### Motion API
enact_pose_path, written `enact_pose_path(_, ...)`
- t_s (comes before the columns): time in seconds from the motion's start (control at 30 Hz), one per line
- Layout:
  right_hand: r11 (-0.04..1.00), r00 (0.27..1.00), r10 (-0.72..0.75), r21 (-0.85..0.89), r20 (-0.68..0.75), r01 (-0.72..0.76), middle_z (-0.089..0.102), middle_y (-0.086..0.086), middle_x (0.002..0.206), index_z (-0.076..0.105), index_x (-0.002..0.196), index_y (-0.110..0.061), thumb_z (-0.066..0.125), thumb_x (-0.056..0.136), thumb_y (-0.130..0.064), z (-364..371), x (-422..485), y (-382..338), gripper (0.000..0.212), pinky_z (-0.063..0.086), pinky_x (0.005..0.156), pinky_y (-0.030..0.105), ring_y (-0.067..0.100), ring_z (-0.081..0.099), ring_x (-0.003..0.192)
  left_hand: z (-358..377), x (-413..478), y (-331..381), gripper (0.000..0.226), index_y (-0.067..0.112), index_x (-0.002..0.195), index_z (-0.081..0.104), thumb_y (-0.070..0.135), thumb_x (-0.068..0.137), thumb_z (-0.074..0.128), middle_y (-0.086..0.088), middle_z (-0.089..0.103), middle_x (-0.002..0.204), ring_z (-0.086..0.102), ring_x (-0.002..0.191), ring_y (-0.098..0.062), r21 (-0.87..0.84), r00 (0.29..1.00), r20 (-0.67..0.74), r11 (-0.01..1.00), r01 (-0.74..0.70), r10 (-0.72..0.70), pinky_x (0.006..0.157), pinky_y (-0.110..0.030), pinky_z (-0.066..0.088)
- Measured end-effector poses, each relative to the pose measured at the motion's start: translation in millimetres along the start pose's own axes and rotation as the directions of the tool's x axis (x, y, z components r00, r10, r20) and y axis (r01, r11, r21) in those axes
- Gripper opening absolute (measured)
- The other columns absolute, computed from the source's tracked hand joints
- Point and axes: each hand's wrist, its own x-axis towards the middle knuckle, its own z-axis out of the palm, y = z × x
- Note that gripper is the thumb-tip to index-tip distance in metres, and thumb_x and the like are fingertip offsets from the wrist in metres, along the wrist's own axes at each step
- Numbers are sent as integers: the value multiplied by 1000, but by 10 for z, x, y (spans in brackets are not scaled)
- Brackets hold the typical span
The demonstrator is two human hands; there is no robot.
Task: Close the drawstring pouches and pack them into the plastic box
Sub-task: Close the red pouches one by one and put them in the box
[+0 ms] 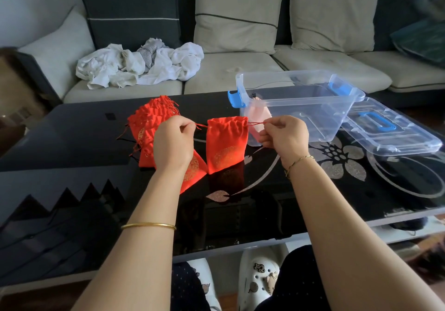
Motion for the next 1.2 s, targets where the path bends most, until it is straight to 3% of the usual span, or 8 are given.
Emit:
enact_pose_path(0.17,995,999,-38,-97,-10,37,66,12,71,60,83,-2,52,93,-6,17,-20,-14,14,58,56,27,17,63,53,8,24,50,25,11,90,65,20,98,42,7,57,81,48,65,-4,-189,969,98,951,244,-229,59,-21,40)
enact_pose_path(0.3,983,990,125,129,67,-133,59,6,65,57,76,-8,47,97,-20,31,-21,-13,26,49,44,19,11,54,49,6,23,117,31,15,67,53,19,96,44,1,54,70,46,58,-9,-389,856,154,766,511,-493,57,-25,39)
enact_pose_path(0.4,694,882,416,550,220,-465,52,0,53,54,70,-12,48,97,-24,-33,76,30,30,39,37,16,8,46,39,-61,77,109,29,15,62,47,11,91,41,2,47,62,39,51,-10,-636,657,265,384,669,-706,50,-20,32)
enact_pose_path(0.5,376,789,531,748,311,-547,48,-1,45,50,70,-11,47,97,-23,-44,131,112,30,34,31,13,5,43,29,-70,93,96,28,16,62,45,11,88,38,4,48,63,40,51,-8,-735,552,357,138,664,-754,50,-19,34)
enact_pose_path(0.7,497,847,475,721,239,-483,54,1,59,57,74,-10,50,96,-24,28,36,3,26,41,37,16,6,47,34,-67,61,278,36,19,62,36,20,98,36,1,71,87,68,91,-12,-886,815,399,50,460,-420,89,-26,46)
enact_pose_path(0.8,630,913,355,671,200,-391,54,1,62,58,72,-11,50,96,-25,15,-22,-154,29,45,44,18,7,50,44,-77,58,393,35,15,68,44,24,101,35,1,60,64,67,65,-14,-877,870,414,139,460,-268,80,-31,54)
enact_pose_path(1.03,917,983,-85,398,164,13,62,-5,61,64,70,-14,53,94,-24,116,-200,-447,28,42,54,17,3,52,53,-10,-74,495,8,16,88,69,15,89,61,5,56,68,45,57,-5,-541,877,475,762,356,-72,55,-21,34)
enact_pose_path(1.2,935,945,-206,334,252,115,64,-2,63,66,68,-14,56,93,-25,191,-235,-466,29,46,63,26,8,55,61,-1,-109,492,16,23,70,67,26,86,67,15,46,42,40,40,-2,-390,864,501,903,181,43,50,-23,29)
